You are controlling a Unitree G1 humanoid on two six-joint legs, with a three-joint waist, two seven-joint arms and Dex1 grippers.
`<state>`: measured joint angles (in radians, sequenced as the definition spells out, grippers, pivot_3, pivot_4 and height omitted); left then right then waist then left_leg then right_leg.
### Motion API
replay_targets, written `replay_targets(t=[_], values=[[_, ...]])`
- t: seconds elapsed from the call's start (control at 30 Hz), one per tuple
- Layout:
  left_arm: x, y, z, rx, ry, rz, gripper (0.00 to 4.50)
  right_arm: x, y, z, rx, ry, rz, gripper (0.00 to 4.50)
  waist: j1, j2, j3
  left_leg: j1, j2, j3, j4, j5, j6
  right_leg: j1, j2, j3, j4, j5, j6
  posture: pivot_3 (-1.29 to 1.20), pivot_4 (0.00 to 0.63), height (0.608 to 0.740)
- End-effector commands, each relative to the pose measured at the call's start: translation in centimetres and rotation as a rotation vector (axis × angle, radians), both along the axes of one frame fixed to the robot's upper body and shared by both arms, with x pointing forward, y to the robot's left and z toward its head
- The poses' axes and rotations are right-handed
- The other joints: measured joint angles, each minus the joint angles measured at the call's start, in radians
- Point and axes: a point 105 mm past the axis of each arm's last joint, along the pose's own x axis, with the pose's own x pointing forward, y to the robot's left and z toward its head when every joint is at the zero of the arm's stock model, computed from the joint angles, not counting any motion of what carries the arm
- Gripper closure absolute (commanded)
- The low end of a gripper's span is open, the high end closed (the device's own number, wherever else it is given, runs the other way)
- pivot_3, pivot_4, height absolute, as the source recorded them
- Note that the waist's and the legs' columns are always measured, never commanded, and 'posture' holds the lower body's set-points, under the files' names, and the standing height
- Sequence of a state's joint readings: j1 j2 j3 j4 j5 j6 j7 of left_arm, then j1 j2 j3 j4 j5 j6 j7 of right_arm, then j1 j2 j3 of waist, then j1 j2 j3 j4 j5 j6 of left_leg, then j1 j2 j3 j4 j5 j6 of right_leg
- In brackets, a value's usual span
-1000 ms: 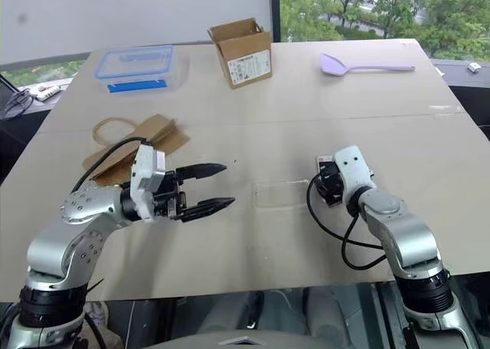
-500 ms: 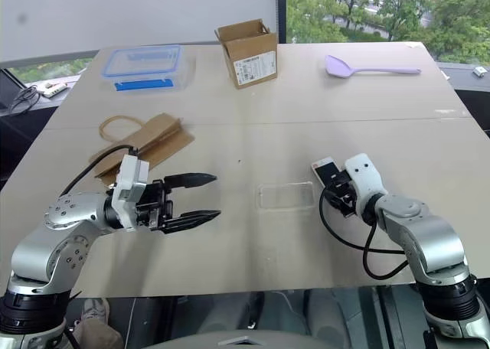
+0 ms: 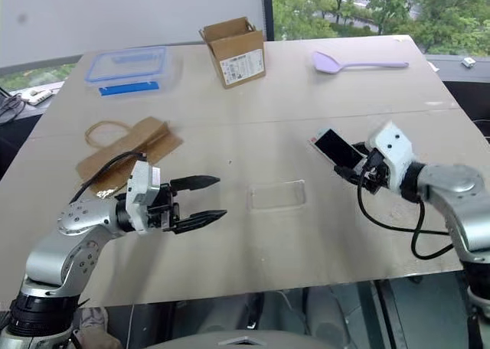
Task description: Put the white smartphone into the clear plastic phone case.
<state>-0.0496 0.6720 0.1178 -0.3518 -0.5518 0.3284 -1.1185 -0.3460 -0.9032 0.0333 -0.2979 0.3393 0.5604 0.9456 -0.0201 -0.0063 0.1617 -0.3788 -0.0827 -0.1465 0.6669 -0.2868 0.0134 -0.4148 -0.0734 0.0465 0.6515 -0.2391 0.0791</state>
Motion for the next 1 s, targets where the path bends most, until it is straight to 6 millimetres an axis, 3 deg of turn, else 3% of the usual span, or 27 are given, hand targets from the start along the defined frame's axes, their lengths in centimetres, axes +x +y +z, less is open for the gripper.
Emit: replay_targets(t=[0.03,0.23,0.5,0.8,1.0], values=[[0.2,0.6,0.2,0.002,-0.04,0.007,0.73,-0.4,0.9,-1.2,-0.181,0.013,0.203,1.57,0.001,0.0,0.0,0.0,0.0,0.001,0.0,0.0,0.0,0.0,0.0,0.0,0.0,0.0,0.0,0.0,0.15,0.74],[0.1,1.4,0.0,0.021,-0.029,0.016,0.73,0.3,3.0,-1.7,-0.289,0.052,0.418,1.57,0.004,0.0,0.001,-0.002,-0.001,0.0,0.0,0.0,0.0,-0.001,-0.001,0.0,-0.001,0.0,0.0,0.0,0.15,0.74],[-0.4,1.5,-0.7,0.047,-0.042,0.015,0.73,1.5,4.9,-2.4,-0.42,0.022,0.515,1.72,0.009,0.0,0.002,-0.004,-0.001,0.0,-0.001,0.0,0.0,-0.004,-0.002,0.0,-0.003,0.0,0.0,0.0,0.15,0.74],[-0.7,0.0,0.4,0.051,-0.051,0.031,0.73,2.1,5.0,-2.5,-0.63,-0.158,0.602,1.72,0.008,0.0,0.002,-0.004,-0.001,-0.001,-0.001,0.0,0.0,-0.005,-0.004,0.0,-0.003,0.0,0.0,0.0,0.15,0.74],[-1.2,-1.6,1.1,0.057,-0.039,0.034,0.73,2.3,5.6,-1.6,-0.705,-0.281,0.679,1.72,0.007,0.0,0.002,-0.004,-0.001,0.0,-0.001,0.0,0.0,-0.005,-0.002,0.0,-0.003,0.0,0.0,0.0,0.15,0.74]])
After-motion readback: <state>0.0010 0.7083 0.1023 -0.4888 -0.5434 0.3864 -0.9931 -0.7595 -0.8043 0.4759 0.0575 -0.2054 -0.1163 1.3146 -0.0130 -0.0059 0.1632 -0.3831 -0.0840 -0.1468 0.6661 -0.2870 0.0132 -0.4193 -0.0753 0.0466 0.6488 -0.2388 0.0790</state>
